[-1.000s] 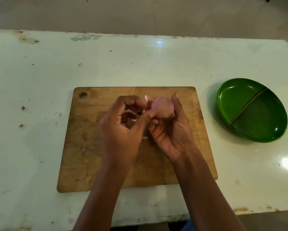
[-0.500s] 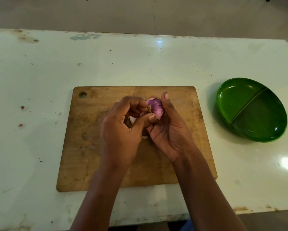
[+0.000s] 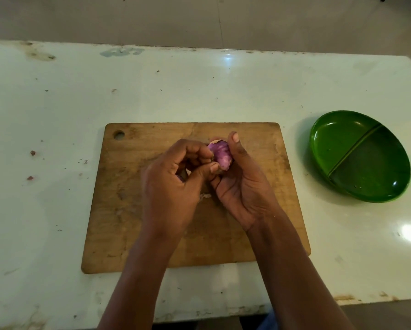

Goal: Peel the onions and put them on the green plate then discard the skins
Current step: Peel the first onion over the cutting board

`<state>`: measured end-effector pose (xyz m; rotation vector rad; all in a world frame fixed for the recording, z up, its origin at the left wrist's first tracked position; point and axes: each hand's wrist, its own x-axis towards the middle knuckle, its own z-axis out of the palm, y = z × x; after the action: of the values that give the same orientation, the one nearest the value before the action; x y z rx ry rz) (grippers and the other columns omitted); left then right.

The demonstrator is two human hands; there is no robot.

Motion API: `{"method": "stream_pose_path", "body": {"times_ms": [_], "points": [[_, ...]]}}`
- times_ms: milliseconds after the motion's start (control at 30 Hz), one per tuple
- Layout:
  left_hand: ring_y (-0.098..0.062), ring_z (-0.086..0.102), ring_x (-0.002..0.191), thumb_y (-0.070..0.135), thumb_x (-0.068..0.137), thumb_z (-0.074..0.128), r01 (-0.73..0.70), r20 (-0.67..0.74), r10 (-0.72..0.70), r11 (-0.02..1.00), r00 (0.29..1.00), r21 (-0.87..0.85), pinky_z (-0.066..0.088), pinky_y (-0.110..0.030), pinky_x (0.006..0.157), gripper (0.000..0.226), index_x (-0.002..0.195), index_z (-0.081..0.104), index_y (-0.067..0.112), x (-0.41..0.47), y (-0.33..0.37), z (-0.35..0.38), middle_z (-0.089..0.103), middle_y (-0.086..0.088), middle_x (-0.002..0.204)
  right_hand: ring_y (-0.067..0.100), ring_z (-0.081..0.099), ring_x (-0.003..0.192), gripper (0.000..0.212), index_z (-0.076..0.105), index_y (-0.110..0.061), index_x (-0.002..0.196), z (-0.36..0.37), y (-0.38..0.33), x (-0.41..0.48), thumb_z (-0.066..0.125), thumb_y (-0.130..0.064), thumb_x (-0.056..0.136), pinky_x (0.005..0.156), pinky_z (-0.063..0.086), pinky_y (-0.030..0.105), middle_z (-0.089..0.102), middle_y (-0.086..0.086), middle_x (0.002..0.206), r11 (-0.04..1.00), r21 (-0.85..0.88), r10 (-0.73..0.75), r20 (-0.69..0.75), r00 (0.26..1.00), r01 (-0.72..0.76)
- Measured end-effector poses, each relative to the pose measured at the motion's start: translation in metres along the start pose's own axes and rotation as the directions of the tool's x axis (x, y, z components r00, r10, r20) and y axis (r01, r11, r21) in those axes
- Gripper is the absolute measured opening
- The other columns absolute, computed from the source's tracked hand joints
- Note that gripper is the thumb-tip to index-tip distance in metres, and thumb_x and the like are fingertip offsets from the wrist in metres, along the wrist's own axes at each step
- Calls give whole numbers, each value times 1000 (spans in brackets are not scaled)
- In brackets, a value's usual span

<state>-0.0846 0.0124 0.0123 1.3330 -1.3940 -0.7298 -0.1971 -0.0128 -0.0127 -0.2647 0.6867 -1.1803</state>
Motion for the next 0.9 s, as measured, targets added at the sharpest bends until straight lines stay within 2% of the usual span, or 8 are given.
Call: {"method": "stream_pose_path", "body": {"times_ms": [67,133,300,367,467,633,800,900], "points": [[-8,66,79,2,75,75,10,-2,-10,999,1000,-49,53,-16,69,21,88,62,14,-1,0,2,68,5,87,28,58,98,39,60,0,101,-3,1,1,66,-33,81,94,48,37,64,17,95,1000,-2,2,12,1000,-2],[-8,65,81,3,78,72,12,4,-11,997,1000,-78,52,-16,71,21,91,60,14,-2,1,4,66,3,89,31,59,101,42,60,1,103,-4,1,0,65,-36,82,102,43,43,66,18,98,1000,-4,11,21,1000,-11],[-3,61,80,1,82,65,20,-66,-27,994,997,-106,48,-13,70,25,93,54,20,1,-1,-1,61,7,86,20,65,79,58,49,2,128,0,-6,-1,54,-38,86,65,57,23,67,16,102,990,135,44,-8,999,-43],[-2,60,80,0,82,67,24,-115,-33,997,993,-73,48,-12,69,27,93,55,21,2,-4,-5,60,9,85,20,65,75,63,46,3,133,0,-8,-1,53,-36,84,60,56,22,68,15,99,986,165,35,-42,998,-28],[-1,61,80,-4,80,69,53,-148,-54,998,987,-16,49,-11,68,27,96,57,15,3,-7,-6,60,11,85,20,65,76,63,48,3,132,0,-9,-1,54,-35,82,60,57,23,69,14,99,986,164,35,-51,998,-26],[0,63,82,-2,81,69,8,-102,-4,999,995,38,50,-11,69,22,96,61,13,1,-6,-1,64,12,89,17,67,74,45,56,-2,114,-1,-8,-2,52,-35,85,60,56,22,71,13,99,991,131,34,-12,999,-32],[-6,66,85,5,80,72,-80,-29,81,996,996,38,54,-18,71,23,101,63,11,-2,-2,2,68,2,94,23,67,90,37,59,-3,108,-1,-4,-3,56,-33,87,74,57,28,66,18,111,997,69,29,37,999,-31],[-6,65,88,6,79,72,-97,-16,98,993,995,62,54,-19,74,27,102,62,14,-2,-4,2,67,-1,98,25,63,93,43,59,-1,108,-1,-3,-2,63,-35,82,77,55,29,66,18,108,1000,20,23,27,999,-24]]}}
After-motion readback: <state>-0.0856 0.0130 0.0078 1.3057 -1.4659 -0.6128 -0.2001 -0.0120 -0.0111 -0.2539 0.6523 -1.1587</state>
